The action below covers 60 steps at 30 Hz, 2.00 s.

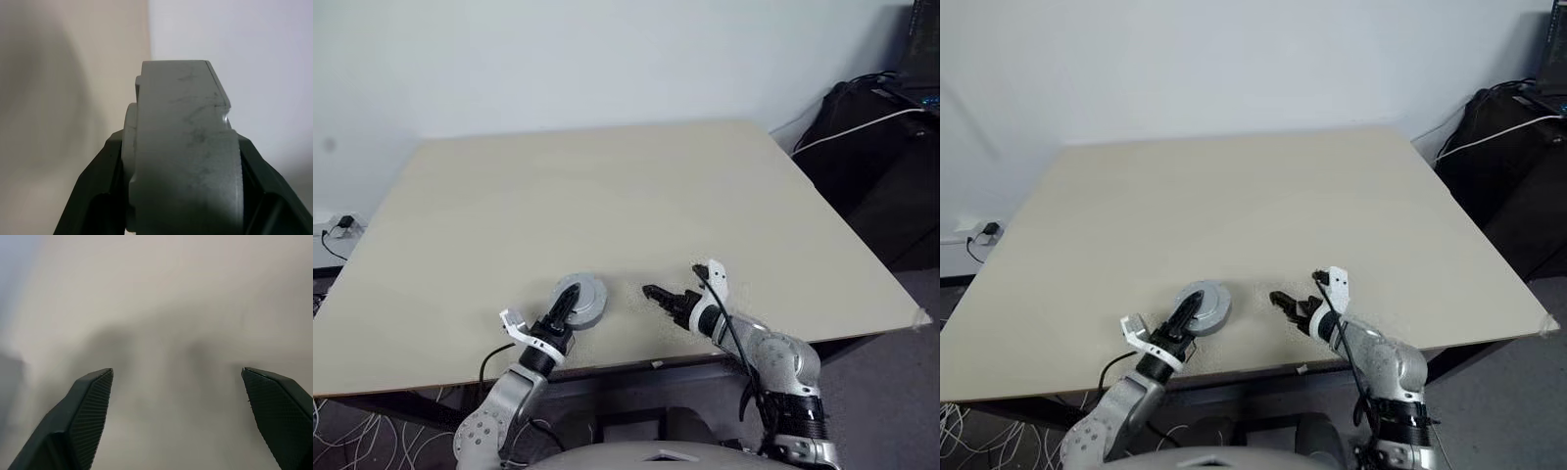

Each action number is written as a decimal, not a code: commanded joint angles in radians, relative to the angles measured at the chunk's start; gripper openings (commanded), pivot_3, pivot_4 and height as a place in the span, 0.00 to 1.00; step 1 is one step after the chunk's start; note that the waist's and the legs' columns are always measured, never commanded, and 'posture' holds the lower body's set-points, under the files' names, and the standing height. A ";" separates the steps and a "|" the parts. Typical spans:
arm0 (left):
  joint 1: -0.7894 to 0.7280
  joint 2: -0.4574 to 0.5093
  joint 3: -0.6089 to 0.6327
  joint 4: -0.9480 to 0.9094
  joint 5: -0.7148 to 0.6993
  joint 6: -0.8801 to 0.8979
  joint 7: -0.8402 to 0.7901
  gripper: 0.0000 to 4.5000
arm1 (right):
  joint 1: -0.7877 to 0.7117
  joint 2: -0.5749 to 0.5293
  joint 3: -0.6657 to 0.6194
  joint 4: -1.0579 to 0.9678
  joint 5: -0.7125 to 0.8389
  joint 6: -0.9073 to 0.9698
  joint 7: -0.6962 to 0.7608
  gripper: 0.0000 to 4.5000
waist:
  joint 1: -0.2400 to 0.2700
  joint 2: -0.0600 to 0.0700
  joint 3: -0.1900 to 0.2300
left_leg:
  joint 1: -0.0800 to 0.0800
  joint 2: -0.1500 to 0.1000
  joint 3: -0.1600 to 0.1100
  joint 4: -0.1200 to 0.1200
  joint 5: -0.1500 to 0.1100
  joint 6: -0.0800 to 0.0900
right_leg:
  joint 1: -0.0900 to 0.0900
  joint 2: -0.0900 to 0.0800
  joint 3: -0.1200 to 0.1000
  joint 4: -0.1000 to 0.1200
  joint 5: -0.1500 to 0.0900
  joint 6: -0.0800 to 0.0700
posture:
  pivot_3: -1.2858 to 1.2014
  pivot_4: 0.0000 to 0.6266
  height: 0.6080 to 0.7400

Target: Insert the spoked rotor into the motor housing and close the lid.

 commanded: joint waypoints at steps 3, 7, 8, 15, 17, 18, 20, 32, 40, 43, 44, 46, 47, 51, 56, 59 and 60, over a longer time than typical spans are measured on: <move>-0.221 -0.056 0.073 0.069 0.096 -0.159 0.062 0.47 | 0.074 -0.067 0.224 -0.044 -0.269 -0.444 0.126 1.00 | 0.009 -0.004 0.000 | 0.000 0.001 -0.001 0.001 0.003 -0.004 | 0.001 0.001 0.000 0.000 0.002 0.001 | 0.52 0.00 1.00; -0.358 -0.047 0.116 0.214 0.186 -0.227 0.119 0.47 | 0.086 -0.057 0.251 -0.003 -0.328 -0.563 0.144 1.00 | 0.012 -0.008 -0.001 | 0.001 0.001 0.000 0.003 0.004 -0.003 | 0.003 0.002 0.000 0.000 0.005 0.002 | 0.52 0.00 1.00; -0.385 -0.046 0.127 0.246 0.201 -0.240 0.129 0.47 | 0.086 -0.053 0.251 0.005 -0.339 -0.585 0.145 1.00 | 0.015 -0.010 0.000 | 0.002 0.000 0.000 0.004 0.004 -0.001 | 0.004 0.002 0.000 -0.001 0.006 0.003 | 0.52 0.00 1.00; -0.554 -0.034 0.221 0.444 0.289 -0.316 0.159 0.47 | 0.108 -0.057 0.241 0.002 -0.379 -0.704 0.181 1.00 | 0.042 -0.017 0.004 | 0.002 0.000 -0.003 0.006 0.004 -0.002 | 0.007 0.003 0.000 -0.001 0.007 0.003 | 0.52 0.00 1.00; -0.594 -0.035 0.249 0.491 0.308 -0.336 0.170 0.47 | 0.116 -0.053 0.232 0.004 -0.372 -0.712 0.188 1.00 | 0.045 -0.018 0.004 | 0.002 -0.001 -0.003 0.006 0.005 -0.002 | 0.007 0.003 0.000 -0.002 0.007 0.003 | 0.52 0.00 1.00; -0.608 -0.035 0.259 0.508 0.317 -0.342 0.170 0.47 | 0.119 -0.052 0.231 0.005 -0.370 -0.715 0.192 1.00 | 0.046 -0.018 0.004 | 0.002 -0.001 -0.003 0.006 0.005 -0.002 | 0.007 0.003 0.000 -0.002 0.007 0.003 | 0.52 0.00 1.00; -0.635 -0.035 0.277 0.544 0.339 -0.355 0.172 0.47 | 0.122 -0.050 0.229 0.007 -0.371 -0.719 0.197 1.00 | 0.045 -0.018 0.004 | 0.002 -0.001 -0.003 0.006 0.006 -0.001 | 0.007 0.003 0.000 -0.002 0.007 0.003 | 0.52 0.00 1.00; -0.812 0.013 0.400 0.840 0.462 -0.482 0.208 0.47 | 0.121 -0.038 0.224 0.007 -0.367 -0.699 0.217 1.00 | 0.046 -0.020 0.004 | 0.002 0.000 -0.004 0.008 0.007 0.004 | 0.008 0.004 0.000 -0.001 0.009 0.004 | 0.52 0.00 1.00; -0.806 0.002 0.394 0.870 0.535 -0.451 0.236 0.84 | 0.125 -0.030 0.214 0.005 -0.366 -0.681 0.208 1.00 | 0.044 -0.020 0.003 | 0.011 0.000 -0.003 0.008 0.007 0.000 | 0.017 0.004 0.000 0.000 0.008 0.009 | 0.52 0.00 1.00; -0.752 -0.030 0.376 0.793 0.552 -0.416 0.272 1.00 | 0.126 -0.027 0.213 0.006 -0.370 -0.679 0.207 1.00 | 0.041 -0.018 0.001 | 0.012 0.000 -0.003 0.008 0.007 0.000 | 0.018 0.004 0.000 -0.001 0.008 0.009 | 0.52 0.00 1.00; -0.728 -0.044 0.368 0.757 0.557 -0.400 0.285 1.00 | 0.125 -0.026 0.212 0.008 -0.371 -0.678 0.206 1.00 | 0.039 -0.018 0.000 | 0.012 0.000 -0.003 0.007 0.007 0.000 | 0.017 0.004 0.000 -0.001 0.008 0.009 | 0.52 0.00 1.00; -0.674 -0.075 0.356 0.677 0.561 -0.364 0.314 1.00 | 0.123 -0.024 0.210 0.010 -0.372 -0.678 0.206 1.00 | 0.035 -0.017 -0.002 | 0.013 0.000 -0.002 0.006 0.006 0.001 | 0.017 0.003 0.001 -0.001 0.007 0.009 | 0.52 0.00 1.00; -0.647 -0.089 0.349 0.639 0.562 -0.345 0.330 1.00 | 0.122 -0.023 0.209 0.012 -0.372 -0.678 0.207 1.00 | 0.035 -0.017 -0.002 | 0.013 0.000 -0.002 0.005 0.006 0.002 | 0.017 0.003 0.001 -0.001 0.007 0.008 | 0.52 0.00 1.00; -0.524 -0.155 0.316 0.471 0.550 -0.265 0.404 1.00 | 0.107 -0.022 0.205 0.022 -0.371 -0.675 0.214 1.00 | 0.035 -0.017 -0.004 | 0.014 0.000 -0.001 0.004 0.005 0.003 | 0.017 0.002 0.001 -0.002 0.007 0.008 | 0.52 0.00 1.00; -0.416 -0.194 0.282 0.336 0.523 -0.182 0.458 1.00 | 0.090 -0.024 0.202 0.030 -0.367 -0.670 0.228 1.00 | 0.029 -0.017 -0.004 | 0.014 0.001 -0.001 0.004 0.005 0.002 | 0.016 0.003 0.001 -0.001 0.006 0.008 | 0.52 0.00 1.00; -0.369 -0.202 0.267 0.278 0.506 -0.145 0.485 1.00 | 0.086 -0.029 0.205 0.029 -0.366 -0.662 0.242 1.00 | 0.030 -0.018 -0.004 | 0.014 0.001 -0.001 0.004 0.005 0.002 | 0.017 0.003 0.001 -0.001 0.006 0.008 | 0.52 0.00 1.00; -0.350 -0.201 0.256 0.256 0.500 -0.129 0.492 1.00 | 0.087 -0.029 0.204 0.026 -0.364 -0.658 0.245 1.00 | 0.029 -0.017 -0.005 | 0.014 0.001 -0.001 0.004 0.005 0.002 | 0.016 0.003 0.001 -0.002 0.006 0.008 | 0.52 0.00 1.00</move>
